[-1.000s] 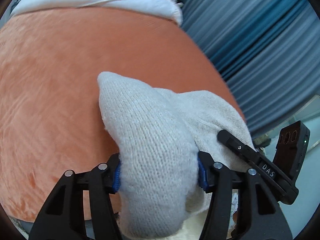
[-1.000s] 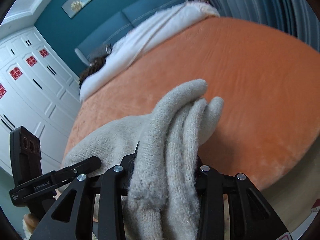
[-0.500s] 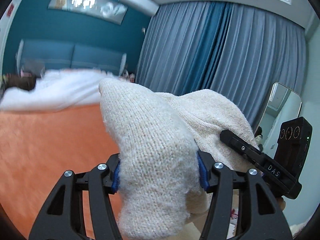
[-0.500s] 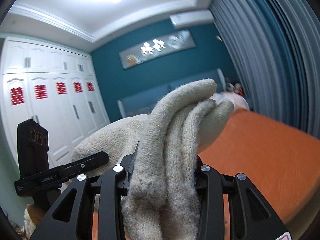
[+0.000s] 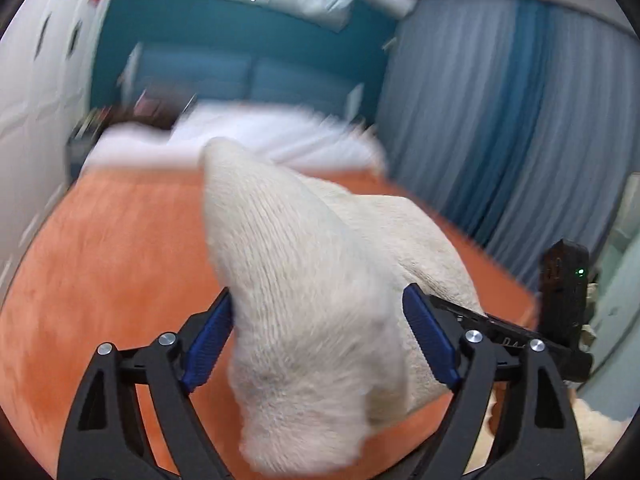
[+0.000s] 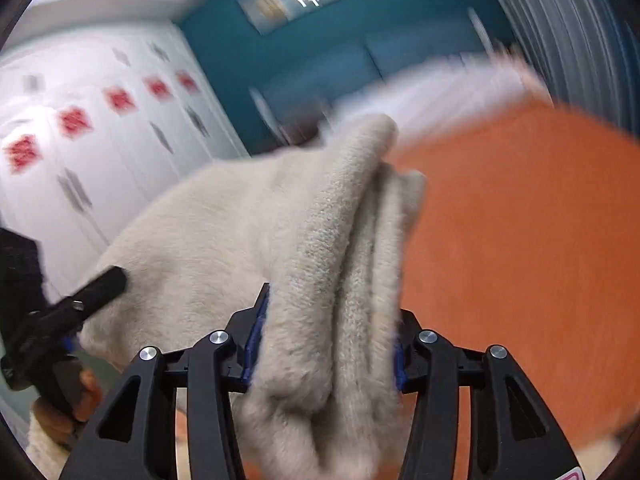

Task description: Fold small clothes

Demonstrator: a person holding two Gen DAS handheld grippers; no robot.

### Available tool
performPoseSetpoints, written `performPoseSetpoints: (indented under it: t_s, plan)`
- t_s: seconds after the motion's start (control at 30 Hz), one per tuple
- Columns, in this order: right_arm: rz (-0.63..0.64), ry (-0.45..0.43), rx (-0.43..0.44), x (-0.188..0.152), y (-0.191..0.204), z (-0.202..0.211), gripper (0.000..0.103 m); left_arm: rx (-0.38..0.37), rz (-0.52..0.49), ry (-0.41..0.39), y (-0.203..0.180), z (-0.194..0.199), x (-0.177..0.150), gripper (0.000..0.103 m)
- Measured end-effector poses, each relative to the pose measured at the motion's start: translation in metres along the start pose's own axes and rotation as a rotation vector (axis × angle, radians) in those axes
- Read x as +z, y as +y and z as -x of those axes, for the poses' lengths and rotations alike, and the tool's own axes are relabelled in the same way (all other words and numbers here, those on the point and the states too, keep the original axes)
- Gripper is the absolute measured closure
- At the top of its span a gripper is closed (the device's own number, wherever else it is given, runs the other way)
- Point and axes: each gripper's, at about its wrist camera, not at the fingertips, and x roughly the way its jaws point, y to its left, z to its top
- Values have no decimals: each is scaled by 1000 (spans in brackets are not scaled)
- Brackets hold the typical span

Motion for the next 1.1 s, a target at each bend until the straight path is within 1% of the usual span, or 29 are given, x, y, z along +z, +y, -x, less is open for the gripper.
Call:
performPoseSetpoints:
  t_s: [0.03,0.07,0.1,0.13,0.17,0.2,0.23,0.27,0.3,0.33,0.4,0.43,0.5,0.53,0.6,0.63,0.67,0.7,0.73,0.77,0.8,0.83,0.87,0.93,0.97,1.0,1.03,1.07,1.1]
  plan:
    - [-49,95,-72,-25,-19,-25,61,54,48,81,19,-23,-28,25]
    - [-89,146,-105,-47,-34,-38,65,79,96,139,37,-34,-51,27]
    - [-120,171,-105,-70,-47,-42,64,66,156,177,50,-41,-70,28]
    - [-128,177,-110,-83,-55,-42,63,54,213,189,64,-40,-87,27]
    - [-123,177,-120,-87,-60,-41,63,42,277,181,75,-37,-98,27]
    - [-108,182,-134,-86,-63,-41,60,35,318,170,85,-34,-101,24]
    - [-97,186,-141,-79,-66,-42,54,34,356,159,92,-34,-99,19]
    - [-94,181,-142,-71,-68,-43,50,33,382,147,100,-44,-92,17]
    - [-104,160,-135,-59,-71,-46,41,31,401,134,106,-49,-85,12]
    - [-113,147,-123,-49,-70,-48,34,27,417,130,113,-58,-77,10]
    - [-135,160,-88,-38,-70,-67,28,6,434,156,117,-84,-68,8]
    - [-142,184,-85,-34,-68,-80,28,3,446,186,121,-91,-67,8]
    - [-157,251,-88,-30,-67,-110,28,9,479,256,127,-115,-76,8]
    - [-172,279,-82,-32,-69,-123,28,7,498,290,133,-128,-80,8]
    - [-225,343,-51,-37,-69,-150,28,3,548,331,141,-144,-92,9]
    - [-243,369,-34,-43,-67,-161,27,5,569,351,142,-147,-99,12]
    - [-246,391,-26,-47,-64,-172,30,1,587,361,143,-149,-103,17]
    - [-219,399,-36,-47,-58,-179,42,5,595,360,143,-149,-105,28]
    - [-174,393,-41,-44,-51,-181,63,7,591,341,142,-146,-104,41]
    - [-114,376,-43,-34,-39,-180,65,-6,578,315,138,-140,-99,46]
    - [-67,338,-35,-23,-28,-173,70,-9,555,294,134,-134,-92,53]
    - [-29,286,-4,-11,-18,-163,73,-20,527,270,129,-128,-83,56]
    - [18,223,34,4,-7,-146,73,-33,489,231,121,-117,-71,56]
    - [74,133,61,25,2,-122,74,-43,429,173,112,-107,-54,56]
    - [87,108,62,32,2,-118,74,-48,415,153,109,-105,-50,56]
    - [96,102,43,36,-3,-119,72,-48,404,144,107,-108,-48,55]
    - [97,113,11,36,-11,-127,69,-29,381,152,106,-117,-50,53]
    - [90,147,-30,32,-25,-143,68,6,353,174,105,-130,-57,53]
    - [62,206,-77,24,-45,-165,67,45,340,205,107,-144,-67,52]
